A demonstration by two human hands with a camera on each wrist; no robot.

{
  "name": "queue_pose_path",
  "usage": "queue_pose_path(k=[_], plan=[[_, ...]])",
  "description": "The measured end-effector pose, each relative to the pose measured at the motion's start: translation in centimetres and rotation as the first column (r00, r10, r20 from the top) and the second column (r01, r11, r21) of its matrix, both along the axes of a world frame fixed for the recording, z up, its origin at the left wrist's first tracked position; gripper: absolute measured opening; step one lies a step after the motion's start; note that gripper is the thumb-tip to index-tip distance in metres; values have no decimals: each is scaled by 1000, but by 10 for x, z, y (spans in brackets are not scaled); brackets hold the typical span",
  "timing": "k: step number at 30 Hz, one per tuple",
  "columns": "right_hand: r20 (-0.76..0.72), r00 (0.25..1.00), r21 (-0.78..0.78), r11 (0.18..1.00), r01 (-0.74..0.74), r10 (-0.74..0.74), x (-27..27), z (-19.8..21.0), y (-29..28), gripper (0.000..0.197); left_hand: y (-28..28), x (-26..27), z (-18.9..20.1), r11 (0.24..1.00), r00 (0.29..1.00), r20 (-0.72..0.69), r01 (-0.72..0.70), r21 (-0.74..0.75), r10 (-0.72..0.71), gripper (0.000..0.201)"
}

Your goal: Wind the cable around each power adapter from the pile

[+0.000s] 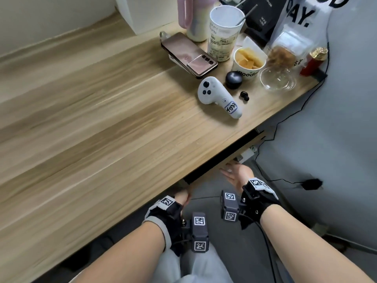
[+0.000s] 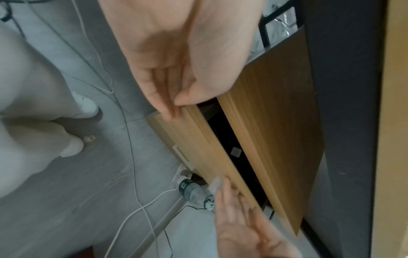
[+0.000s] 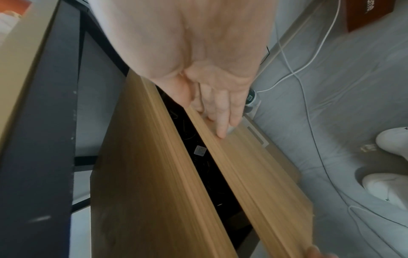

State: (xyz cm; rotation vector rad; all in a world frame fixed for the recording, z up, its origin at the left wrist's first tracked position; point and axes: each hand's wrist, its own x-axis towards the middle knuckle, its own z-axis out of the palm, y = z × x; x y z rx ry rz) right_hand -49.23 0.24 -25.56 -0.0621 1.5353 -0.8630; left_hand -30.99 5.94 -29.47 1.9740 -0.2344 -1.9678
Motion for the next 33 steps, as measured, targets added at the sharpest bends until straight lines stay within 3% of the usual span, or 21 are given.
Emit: queue_pose_path(k=[2, 5, 8, 13, 18, 21, 25, 27, 29, 31, 33], plan=[[15, 1000, -21, 1000, 15, -15, 4, -3, -5, 42, 0, -1, 2, 990, 988, 82, 132, -45, -128, 20], [73, 997, -60, 998, -3, 7, 14, -3, -6, 43, 2, 3, 6, 946, 941, 222, 290, -145, -254, 41], [111, 994, -100, 995, -12, 24, 18, 0, -9, 45, 4, 7, 9, 907, 902, 261, 391, -160, -343, 43], [162, 986, -175, 985, 6, 23, 21, -3, -9, 43, 5, 7, 11, 889, 876, 279, 439, -128, -393, 43], [198, 977, -178, 977, 114, -78, 26, -12, -11, 43, -1, 8, 4, 898, 877, 348, 406, -168, -331, 44], [205, 977, -154, 984, 88, -55, 26, -7, -12, 40, 2, 13, 4, 858, 839, 349, 491, -152, -418, 45], [166, 985, -148, 989, -14, 39, 22, 4, 1, 45, 7, 12, 19, 864, 846, 299, 490, -115, -441, 39], [128, 990, -102, 994, -49, 62, 16, 7, 12, 45, 7, 7, 36, 823, 807, 234, 566, -47, -542, 27], [87, 994, -56, 997, -57, 62, 10, 14, 25, 44, 11, 1, 50, 783, 776, 203, 619, -65, -597, 35], [48, 997, 2, 998, -55, 55, 0, 25, 33, 42, 13, -4, 65, 792, 800, 59, 600, -115, -598, 49], [2, 993, 60, 991, -116, 116, -10, 39, 42, 39, 16, -8, 87, 748, 742, -109, 645, -157, -662, 40]])
